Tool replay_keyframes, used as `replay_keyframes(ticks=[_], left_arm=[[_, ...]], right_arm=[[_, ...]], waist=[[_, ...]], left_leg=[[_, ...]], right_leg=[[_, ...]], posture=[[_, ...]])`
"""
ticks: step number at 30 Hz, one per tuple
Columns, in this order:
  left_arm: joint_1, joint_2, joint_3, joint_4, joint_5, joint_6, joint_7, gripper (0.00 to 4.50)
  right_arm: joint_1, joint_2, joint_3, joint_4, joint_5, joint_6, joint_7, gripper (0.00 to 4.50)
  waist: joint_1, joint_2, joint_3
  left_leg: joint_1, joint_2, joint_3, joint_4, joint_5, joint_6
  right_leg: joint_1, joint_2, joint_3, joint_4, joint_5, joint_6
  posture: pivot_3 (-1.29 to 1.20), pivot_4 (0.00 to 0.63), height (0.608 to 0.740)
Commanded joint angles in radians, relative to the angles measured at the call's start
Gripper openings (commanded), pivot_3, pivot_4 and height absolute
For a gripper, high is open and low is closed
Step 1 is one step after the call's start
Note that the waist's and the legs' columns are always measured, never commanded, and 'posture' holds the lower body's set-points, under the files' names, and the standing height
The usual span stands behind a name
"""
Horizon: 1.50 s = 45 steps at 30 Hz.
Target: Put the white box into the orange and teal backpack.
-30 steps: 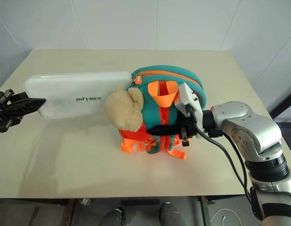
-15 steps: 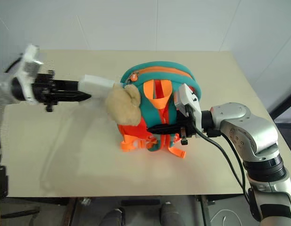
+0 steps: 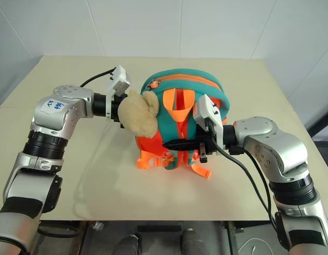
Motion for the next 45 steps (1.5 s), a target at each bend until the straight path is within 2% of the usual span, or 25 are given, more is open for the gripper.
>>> replay_keyframes(ticks=[1,4,7,8,12,15,20,26,29,32,36,42,45], left_arm=[[0.011,0.046,0.023,-0.085,-0.025,0.042,-0.040,2.49],[0.029,0.121,0.087,-0.138,-0.060,0.081,-0.060,3.39],[0.094,0.241,0.147,-0.210,-0.104,0.107,-0.114,4.29],[0.113,0.272,0.166,-0.226,-0.113,0.116,-0.119,4.45],[0.261,0.419,0.286,-0.333,-0.197,0.157,-0.193,4.45],[0.355,0.462,0.401,-0.437,-0.299,0.221,-0.185,4.45],[0.366,0.403,0.478,-0.573,-0.422,0.355,-0.027,4.45],[0.320,0.277,0.434,-0.632,-0.472,0.392,0.146,4.45],[0.265,0.165,0.385,-0.612,-0.468,0.356,0.225,4.45],[0.227,0.094,0.378,-0.589,-0.464,0.345,0.289,4.45],[0.223,0.091,0.394,-0.599,-0.533,0.399,0.292,3.53],[0.233,0.140,0.392,-0.577,-0.552,0.408,0.291,1.65],[0.236,0.159,0.392,-0.571,-0.554,0.414,0.294,0.86]], right_arm=[[-0.009,0.004,-0.019,-0.032,0.012,-0.014,-0.007,0.00],[-0.004,0.004,-0.020,-0.037,0.012,-0.012,-0.013,0.00],[-0.002,0.005,-0.019,-0.036,0.013,-0.013,-0.014,0.00],[-0.003,0.006,-0.019,-0.035,0.013,-0.013,-0.014,0.00],[-0.006,0.008,-0.014,-0.025,0.008,-0.018,-0.007,0.00],[-0.009,0.008,-0.011,-0.016,0.004,-0.022,0.000,0.00],[-0.022,0.015,-0.002,0.004,-0.007,-0.031,0.010,0.00],[-0.037,0.025,0.010,0.023,-0.021,-0.043,0.022,0.00],[-0.040,0.030,0.014,0.027,-0.027,-0.048,0.024,0.00],[-0.035,0.033,0.014,0.024,-0.032,-0.050,0.023,0.00],[-0.014,0.030,0.005,-0.003,-0.026,-0.042,0.008,0.00],[0.007,0.024,-0.006,-0.026,-0.015,-0.035,-0.010,0.00],[0.015,0.023,-0.008,-0.036,-0.012,-0.033,-0.014,0.00]], waist=[[-0.001,0.000,0.000],[-0.006,0.000,0.000],[-0.011,0.000,0.000],[-0.013,0.000,0.000],[-0.011,0.000,0.000],[-0.012,0.000,0.001],[0.002,0.000,0.001],[-0.004,0.000,0.001],[-0.002,0.000,0.001],[0.000,-0.001,0.001],[-0.003,0.000,0.001],[-0.002,0.000,0.001],[-0.002,0.000,0.001]], left_leg=[[0.000,0.000,0.000,0.000,0.000,0.000],[0.000,0.000,0.000,-0.001,0.000,0.000],[0.000,0.000,0.000,-0.002,0.000,0.000],[0.000,0.000,0.000,-0.003,0.000,0.000],[0.000,0.000,0.000,-0.002,0.000,0.000],[-0.001,0.001,0.000,-0.003,0.000,0.000],[0.000,0.000,0.000,-0.001,0.000,0.000],[0.001,0.000,0.000,0.000,0.000,0.000],[0.001,0.000,0.000,-0.001,0.000,0.000],[0.001,0.000,0.000,-0.001,0.000,0.000],[0.001,0.000,0.000,-0.001,0.000,0.000],[0.001,0.000,0.000,-0.001,0.000,0.000],[0.002,0.000,0.000,-0.001,0.000,0.000]], right_leg=[[0.000,0.000,0.000,0.000,0.000,0.000],[-0.001,0.000,0.000,0.000,0.000,0.000],[-0.001,0.000,0.000,0.000,0.000,0.000],[-0.001,0.000,0.000,0.000,-0.001,-0.001],[-0.001,0.000,0.000,-0.001,-0.001,-0.001],[-0.002,0.000,0.000,-0.001,-0.001,-0.001],[0.001,0.000,0.000,-0.002,-0.001,-0.001],[0.001,0.000,0.000,-0.001,0.000,0.000],[0.001,0.000,0.000,0.000,0.000,0.000],[0.001,0.000,0.000,-0.001,0.000,0.000],[0.001,0.000,0.000,-0.001,0.000,0.000],[0.001,0.000,0.000,-0.001,0.000,0.000],[0.001,0.000,0.000,-0.001,0.000,0.000]], posture=[[0.00,0.150,0.740],[0.00,0.150,0.740],[0.00,0.150,0.740],[0.00,0.150,0.740],[0.00,0.150,0.740],[0.00,0.150,0.740],[0.00,0.150,0.740],[0.00,0.150,0.740],[0.00,0.150,0.740],[0.00,0.150,0.740],[0.00,0.150,0.740],[0.00,0.150,0.740],[0.00,0.150,0.740]])
